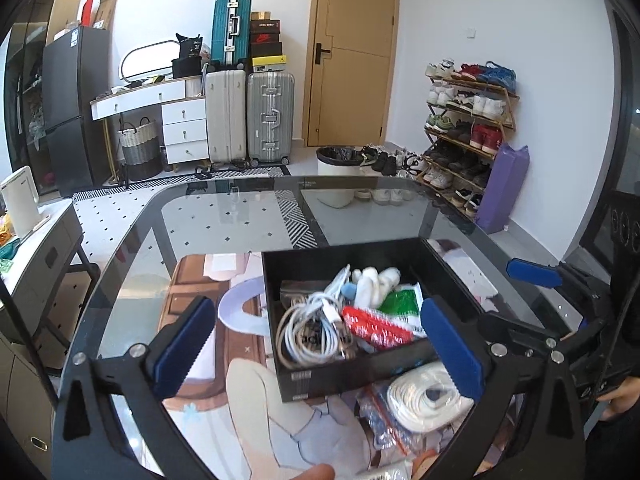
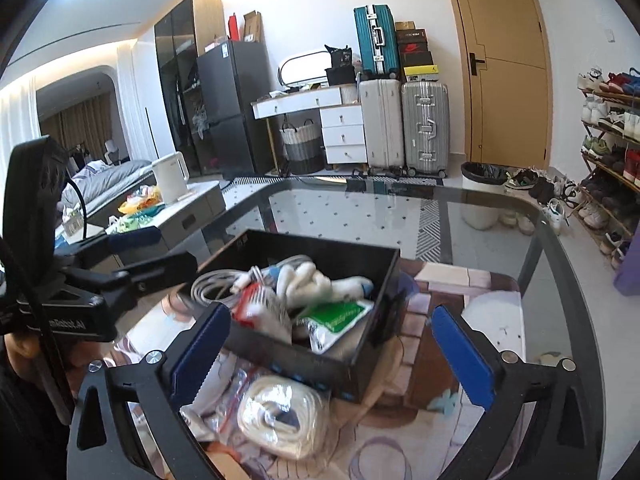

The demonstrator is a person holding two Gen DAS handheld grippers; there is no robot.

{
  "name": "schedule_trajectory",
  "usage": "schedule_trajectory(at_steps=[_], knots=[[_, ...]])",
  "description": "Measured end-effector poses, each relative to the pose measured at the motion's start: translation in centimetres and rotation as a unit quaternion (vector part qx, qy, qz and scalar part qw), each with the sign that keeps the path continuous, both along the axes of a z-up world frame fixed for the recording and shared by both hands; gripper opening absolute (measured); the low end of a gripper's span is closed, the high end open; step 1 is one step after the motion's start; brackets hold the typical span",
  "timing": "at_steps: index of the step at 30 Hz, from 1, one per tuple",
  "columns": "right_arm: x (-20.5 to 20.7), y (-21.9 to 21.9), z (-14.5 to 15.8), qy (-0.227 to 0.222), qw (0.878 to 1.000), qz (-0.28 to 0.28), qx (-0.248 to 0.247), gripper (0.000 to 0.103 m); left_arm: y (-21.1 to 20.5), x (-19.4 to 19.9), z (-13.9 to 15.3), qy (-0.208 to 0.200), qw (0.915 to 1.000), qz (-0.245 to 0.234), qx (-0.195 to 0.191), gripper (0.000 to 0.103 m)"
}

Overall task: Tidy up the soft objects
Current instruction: 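Move both tools back toward the white sachet and bagged rope coil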

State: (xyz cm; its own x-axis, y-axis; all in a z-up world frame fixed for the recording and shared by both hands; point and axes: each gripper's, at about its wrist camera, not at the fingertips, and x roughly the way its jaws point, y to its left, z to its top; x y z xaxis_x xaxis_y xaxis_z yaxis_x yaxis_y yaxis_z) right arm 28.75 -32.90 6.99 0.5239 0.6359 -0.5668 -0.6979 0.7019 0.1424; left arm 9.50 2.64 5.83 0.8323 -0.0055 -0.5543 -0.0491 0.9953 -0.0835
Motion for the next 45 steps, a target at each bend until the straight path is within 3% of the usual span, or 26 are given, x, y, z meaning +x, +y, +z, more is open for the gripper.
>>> schedule_trajectory(at_steps=[5, 24, 45], knots=[[-0.7, -0.5, -0.5, 0.009, 1.0, -0.005, -0.004, 0.102, -0.8, -1.2, -0.5, -0.006, 0.9998, -0.012, 0.016, 0.103], [-2.8, -0.1, -1.2, 0.02, 0.999, 0.01, -0.041, 0.102, -0.2, -4.5, -1.6, -0.006, 0.9997, -0.021, -0.006, 0.103], [-3.2, 1.0, -3.1, 0.042, 0.995, 0.04, -0.078, 0.102, -1.7, -5.3, -3.9, 0.074, 0.995, -0.053, 0.041, 0.103]])
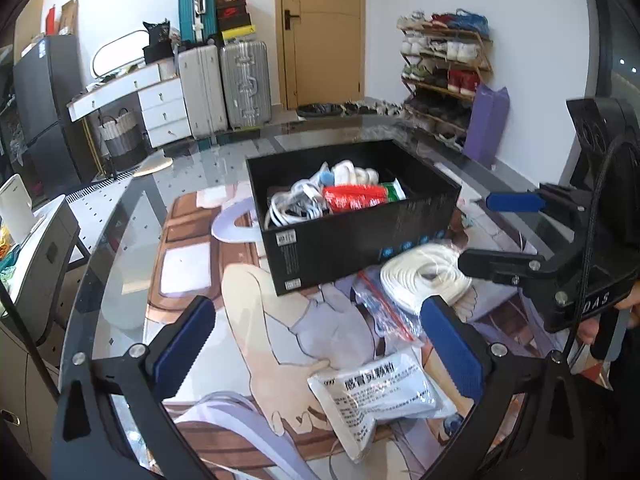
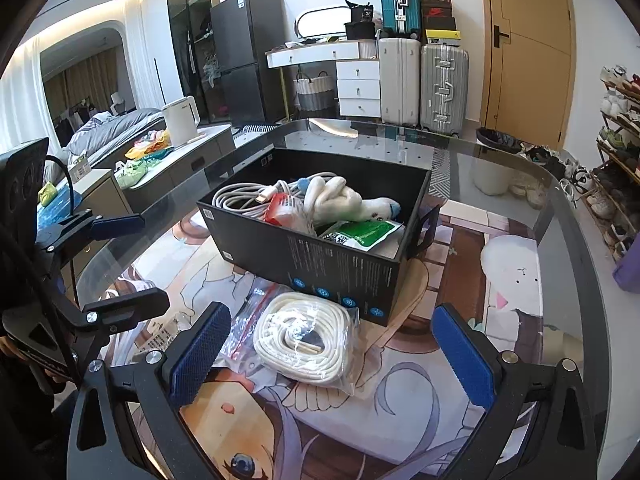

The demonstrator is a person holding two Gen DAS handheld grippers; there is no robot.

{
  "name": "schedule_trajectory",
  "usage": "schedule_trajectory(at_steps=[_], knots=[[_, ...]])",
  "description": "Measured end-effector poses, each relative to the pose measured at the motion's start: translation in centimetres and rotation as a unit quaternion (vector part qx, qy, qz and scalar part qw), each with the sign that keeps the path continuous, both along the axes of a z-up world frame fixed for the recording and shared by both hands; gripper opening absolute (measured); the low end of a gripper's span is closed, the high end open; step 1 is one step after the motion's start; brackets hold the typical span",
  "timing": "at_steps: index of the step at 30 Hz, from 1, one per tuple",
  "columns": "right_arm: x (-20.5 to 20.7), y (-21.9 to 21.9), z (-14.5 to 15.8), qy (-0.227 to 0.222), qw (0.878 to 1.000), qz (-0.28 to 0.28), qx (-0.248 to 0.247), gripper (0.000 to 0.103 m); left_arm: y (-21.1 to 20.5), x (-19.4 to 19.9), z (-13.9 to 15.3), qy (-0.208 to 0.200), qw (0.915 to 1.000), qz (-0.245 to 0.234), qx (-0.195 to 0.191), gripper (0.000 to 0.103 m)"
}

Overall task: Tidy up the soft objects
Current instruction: 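Move both tools back toward the white sachet and bagged rope coil, then grasp the bagged white rope coil with the right gripper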

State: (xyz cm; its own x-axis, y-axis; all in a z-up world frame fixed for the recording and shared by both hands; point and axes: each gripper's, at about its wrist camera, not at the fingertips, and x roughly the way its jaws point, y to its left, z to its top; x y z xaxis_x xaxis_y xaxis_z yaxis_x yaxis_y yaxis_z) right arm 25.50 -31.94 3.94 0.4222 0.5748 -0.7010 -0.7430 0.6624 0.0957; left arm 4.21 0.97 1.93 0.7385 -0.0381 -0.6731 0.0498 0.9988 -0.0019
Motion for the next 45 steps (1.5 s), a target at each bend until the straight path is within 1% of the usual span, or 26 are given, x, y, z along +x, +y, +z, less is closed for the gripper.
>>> schedule_trajectory(at_steps=[5, 10, 16, 27, 34, 40, 45], knots=[[0.2, -0.1, -0.2, 0.003, 1.0, -0.001, -0.002, 0.102, -0.5, 0.0, -0.8, 0.031, 0.9994, -0.015, 0.005, 0.103], [0.3, -0.3, -0.3, 0.006, 1.0, -0.002, -0.004, 0.102, -1.6, -0.7, -2.0, 0.066, 0.9965, -0.051, 0.007, 0.103], [0.3, -0.3, -0.4, 0.006, 1.0, 0.0, -0.004, 0.102, -2.5, -1.6, -2.6, 0.084, 0.9929, -0.082, 0.014, 0.103], [0.2, -0.2, -0.5, 0.008, 1.0, 0.001, -0.006, 0.102, -3.6, -1.7, -3.7, 0.12, 0.9859, -0.116, 0.019, 0.103], [0.3, -0.1, -0.9, 0.011, 1.0, 0.001, -0.007, 0.102, -3.3, -1.3, -4.8, 0.135, 0.9845, -0.107, 0.028, 0.103], [0.5, 0.2, -1.7, 0.03, 0.999, 0.001, -0.011, 0.102, -2.6, -0.8, -5.0, 0.134, 0.9863, -0.093, 0.024, 0.103], [0.4, 1.2, -2.8, 0.041, 0.999, 0.006, -0.022, 0.102, -2.3, -0.6, -5.1, 0.134, 0.9865, -0.091, 0.024, 0.103]])
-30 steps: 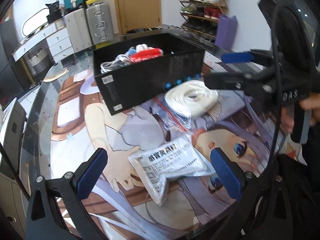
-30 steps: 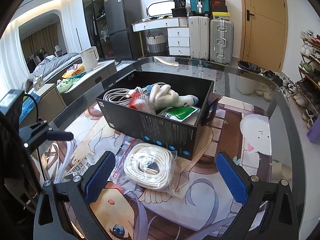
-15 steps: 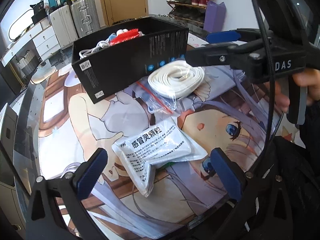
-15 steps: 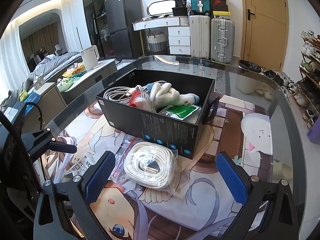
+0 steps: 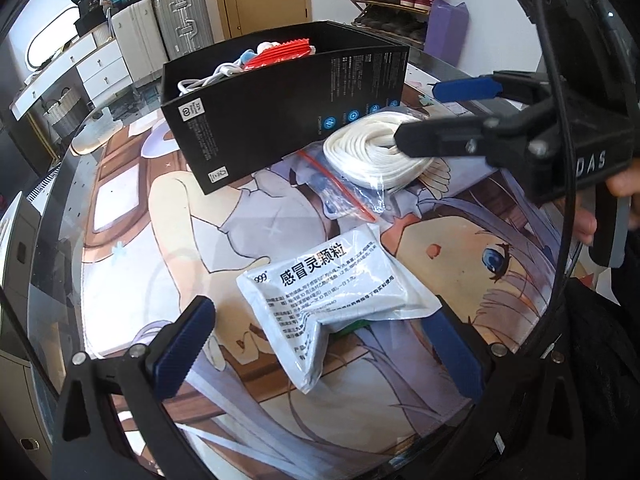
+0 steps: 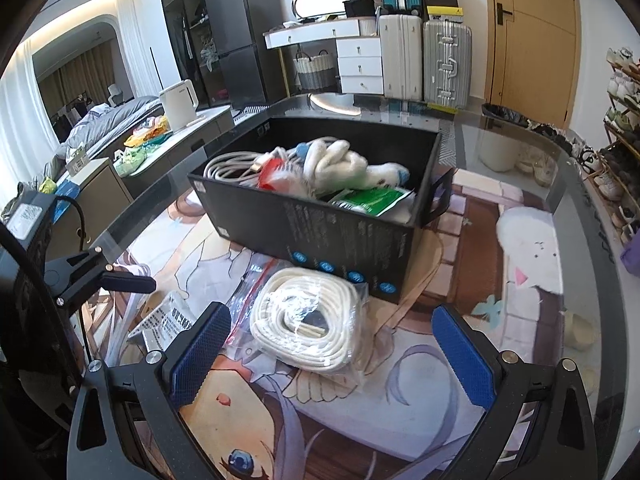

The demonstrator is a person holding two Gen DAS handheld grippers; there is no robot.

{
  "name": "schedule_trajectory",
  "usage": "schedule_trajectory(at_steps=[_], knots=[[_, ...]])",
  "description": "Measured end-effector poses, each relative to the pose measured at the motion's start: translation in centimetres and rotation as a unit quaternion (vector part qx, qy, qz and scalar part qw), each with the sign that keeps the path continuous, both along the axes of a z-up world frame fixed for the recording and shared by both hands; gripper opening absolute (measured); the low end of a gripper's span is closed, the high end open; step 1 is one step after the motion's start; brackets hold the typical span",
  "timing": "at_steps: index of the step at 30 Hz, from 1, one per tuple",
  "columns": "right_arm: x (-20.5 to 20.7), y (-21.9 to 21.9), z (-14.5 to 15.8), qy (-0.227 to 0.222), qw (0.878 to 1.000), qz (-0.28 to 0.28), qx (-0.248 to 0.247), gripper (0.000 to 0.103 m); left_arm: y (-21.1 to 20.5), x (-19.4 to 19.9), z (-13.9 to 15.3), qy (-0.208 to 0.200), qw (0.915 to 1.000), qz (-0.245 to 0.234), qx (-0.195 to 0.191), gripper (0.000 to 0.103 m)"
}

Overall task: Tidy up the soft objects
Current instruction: 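Grasp the bagged white rope coil with the right gripper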

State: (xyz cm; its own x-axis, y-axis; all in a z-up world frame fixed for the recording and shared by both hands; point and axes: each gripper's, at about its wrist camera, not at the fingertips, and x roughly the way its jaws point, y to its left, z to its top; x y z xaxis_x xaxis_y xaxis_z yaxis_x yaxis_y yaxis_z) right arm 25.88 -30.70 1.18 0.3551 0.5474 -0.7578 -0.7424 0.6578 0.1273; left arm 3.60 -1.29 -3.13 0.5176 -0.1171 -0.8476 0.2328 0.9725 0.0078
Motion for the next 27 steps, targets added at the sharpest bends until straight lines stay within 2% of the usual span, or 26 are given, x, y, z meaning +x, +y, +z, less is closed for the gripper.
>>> schedule_trajectory(at_steps=[16, 20, 27], knots=[[-0.7, 2.9, -2.7, 0.014, 0.999, -0.019, -0.036, 0.102, 1.4, 0.5, 0.1, -0.002, 0.9998, 0.017, 0.008, 0.103], [-0.9, 3.5, -3.4, 0.004, 0.998, -0.027, -0.064, 0.102, 1.6, 0.8, 0.1, -0.002, 0.9998, 0.019, 0.007, 0.103], [-0.2, 2.7, -3.8, 0.009, 0.996, -0.035, -0.085, 0.102, 1.7, 0.6, 0.0, -0.001, 0.9998, 0.02, 0.006, 0.103]])
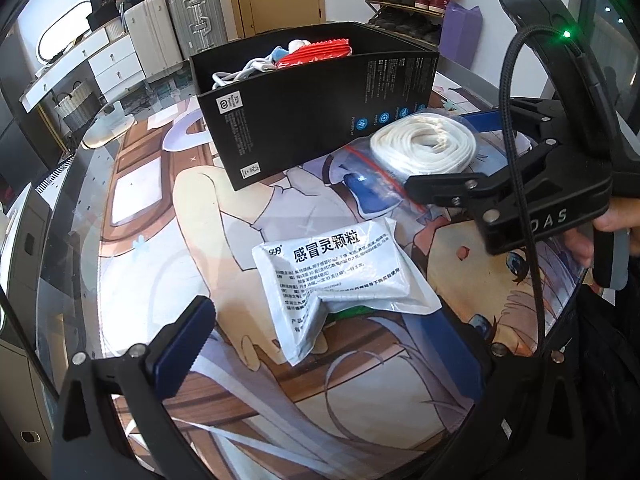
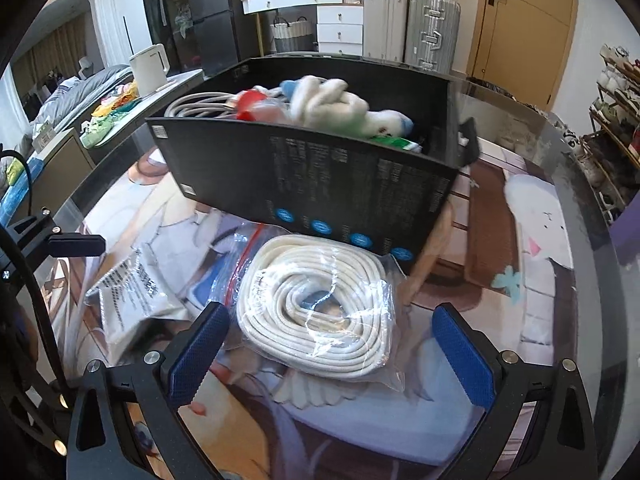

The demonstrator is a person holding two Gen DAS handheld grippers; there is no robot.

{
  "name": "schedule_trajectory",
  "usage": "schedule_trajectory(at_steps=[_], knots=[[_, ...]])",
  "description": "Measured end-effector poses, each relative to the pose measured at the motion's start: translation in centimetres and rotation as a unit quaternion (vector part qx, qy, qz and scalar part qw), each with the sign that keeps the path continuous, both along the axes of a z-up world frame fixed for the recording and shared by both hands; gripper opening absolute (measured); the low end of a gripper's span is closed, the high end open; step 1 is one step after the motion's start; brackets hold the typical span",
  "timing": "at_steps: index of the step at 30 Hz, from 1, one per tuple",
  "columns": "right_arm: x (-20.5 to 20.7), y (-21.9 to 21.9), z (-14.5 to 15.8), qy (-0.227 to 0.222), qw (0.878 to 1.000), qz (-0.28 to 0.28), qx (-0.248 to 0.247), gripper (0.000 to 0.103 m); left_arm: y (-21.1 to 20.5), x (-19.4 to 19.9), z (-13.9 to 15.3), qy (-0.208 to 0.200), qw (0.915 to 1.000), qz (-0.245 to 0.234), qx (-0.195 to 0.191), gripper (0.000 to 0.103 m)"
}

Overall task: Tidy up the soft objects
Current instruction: 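Grasp the bagged white rope coil with the right gripper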

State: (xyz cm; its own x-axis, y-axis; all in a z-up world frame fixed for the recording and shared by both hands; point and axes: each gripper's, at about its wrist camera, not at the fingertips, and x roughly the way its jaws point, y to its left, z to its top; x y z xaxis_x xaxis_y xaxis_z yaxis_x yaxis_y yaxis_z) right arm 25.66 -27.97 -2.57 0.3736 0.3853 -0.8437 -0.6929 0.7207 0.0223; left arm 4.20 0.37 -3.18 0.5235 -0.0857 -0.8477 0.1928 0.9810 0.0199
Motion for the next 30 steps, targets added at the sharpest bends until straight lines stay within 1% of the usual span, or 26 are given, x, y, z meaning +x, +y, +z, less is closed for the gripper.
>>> schedule_trajectory(at_steps=[6, 10, 14, 15, 19, 23, 26, 30], knots=[[0.7, -0.9, 0.0, 0.005, 1.0, 0.003, -0.005, 0.102, 0.3, 0.1, -0.1, 0.0, 1.0, 0.004, -0.004, 0.103], [0.6, -1.2, -0.1, 0.001, 1.0, 0.004, -0.002, 0.102, 0.4, 0.4, -0.2, -0.002, 0.9999, 0.009, -0.008, 0.103], [0.0, -0.8, -0.2, -0.011, 1.0, 0.017, 0.002, 0.101, 0.5, 0.6, -0.3, -0.002, 0.9998, 0.013, -0.015, 0.103], [-0.1, -0.7, -0.1, -0.012, 1.0, 0.023, 0.006, 0.099, 0.5, 0.6, -0.3, -0.002, 0.9998, 0.013, -0.016, 0.103], [-0.7, -0.9, 0.3, -0.016, 0.999, 0.037, 0.013, 0.082, 0.5, 0.7, -0.3, -0.002, 0.9997, 0.014, -0.018, 0.103], [-1.0, -0.9, 0.5, -0.017, 0.999, 0.049, 0.017, 0.069, 0.4, 0.7, -0.3, -0.002, 0.9997, 0.014, -0.018, 0.103], [-1.1, -0.9, 0.6, -0.017, 0.998, 0.057, 0.018, 0.064, 0.4, 0.7, -0.3, -0.002, 0.9997, 0.013, -0.018, 0.103], [-1.3, -1.1, 0.7, -0.016, 0.998, 0.064, 0.02, 0.06, 0.4, 0.7, -0.3, -0.002, 0.9997, 0.014, -0.018, 0.103]])
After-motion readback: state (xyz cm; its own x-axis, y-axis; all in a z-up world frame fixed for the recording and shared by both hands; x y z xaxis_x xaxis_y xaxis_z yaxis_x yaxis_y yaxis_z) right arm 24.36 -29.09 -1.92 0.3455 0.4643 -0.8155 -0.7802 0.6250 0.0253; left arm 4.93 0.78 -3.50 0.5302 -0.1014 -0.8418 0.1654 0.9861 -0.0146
